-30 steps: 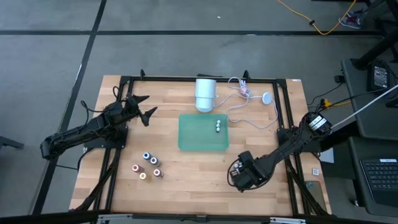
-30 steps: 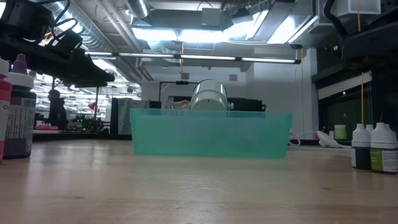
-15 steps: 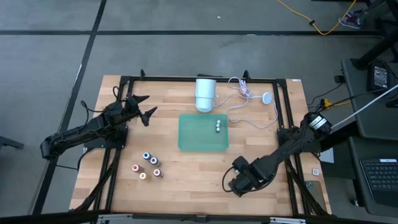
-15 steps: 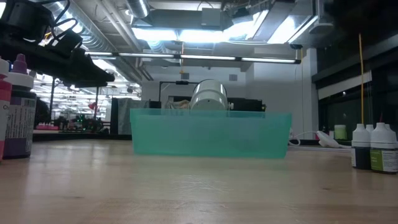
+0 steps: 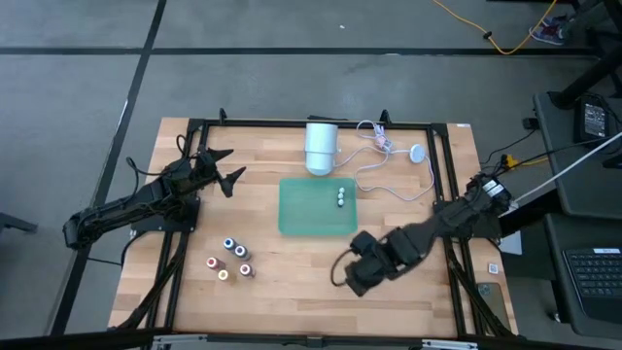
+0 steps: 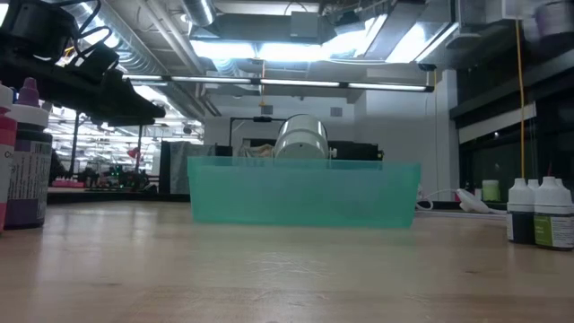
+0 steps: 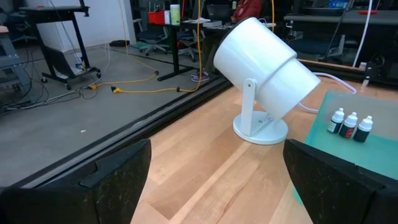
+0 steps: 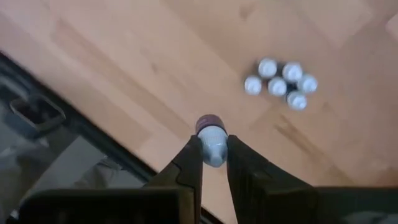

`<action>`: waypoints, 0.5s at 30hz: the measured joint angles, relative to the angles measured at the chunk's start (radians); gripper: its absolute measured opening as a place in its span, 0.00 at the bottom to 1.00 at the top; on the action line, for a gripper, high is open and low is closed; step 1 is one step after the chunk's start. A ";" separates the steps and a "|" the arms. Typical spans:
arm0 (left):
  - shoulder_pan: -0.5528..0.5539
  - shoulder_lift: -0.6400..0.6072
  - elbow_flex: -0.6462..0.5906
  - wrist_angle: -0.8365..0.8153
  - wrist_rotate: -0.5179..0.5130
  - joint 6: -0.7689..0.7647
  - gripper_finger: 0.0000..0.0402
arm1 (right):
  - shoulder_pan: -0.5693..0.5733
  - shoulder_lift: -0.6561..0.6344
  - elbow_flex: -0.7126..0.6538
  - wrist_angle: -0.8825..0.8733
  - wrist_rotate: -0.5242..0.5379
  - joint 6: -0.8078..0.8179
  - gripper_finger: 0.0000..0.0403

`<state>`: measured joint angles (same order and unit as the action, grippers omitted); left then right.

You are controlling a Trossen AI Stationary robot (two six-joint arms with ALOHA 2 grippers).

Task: Pick & Place food coloring
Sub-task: Put the small purple food coloring bottle into the green bin

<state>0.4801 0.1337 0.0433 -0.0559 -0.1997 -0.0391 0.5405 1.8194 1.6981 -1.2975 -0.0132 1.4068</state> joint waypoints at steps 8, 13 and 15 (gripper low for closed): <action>0.000 0.000 0.000 0.000 0.000 0.000 0.90 | -0.190 0.063 0.155 -0.075 0.065 -0.041 0.14; 0.000 0.000 0.000 0.000 0.000 0.000 0.90 | -0.302 0.095 0.162 -0.069 0.076 -0.059 0.15; 0.000 0.000 0.000 0.000 0.000 0.000 0.90 | -0.333 0.114 0.162 -0.062 0.076 -0.077 0.14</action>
<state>0.4804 0.1337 0.0433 -0.0559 -0.1997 -0.0391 0.2076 1.9339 1.8599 -1.3591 0.0627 1.3296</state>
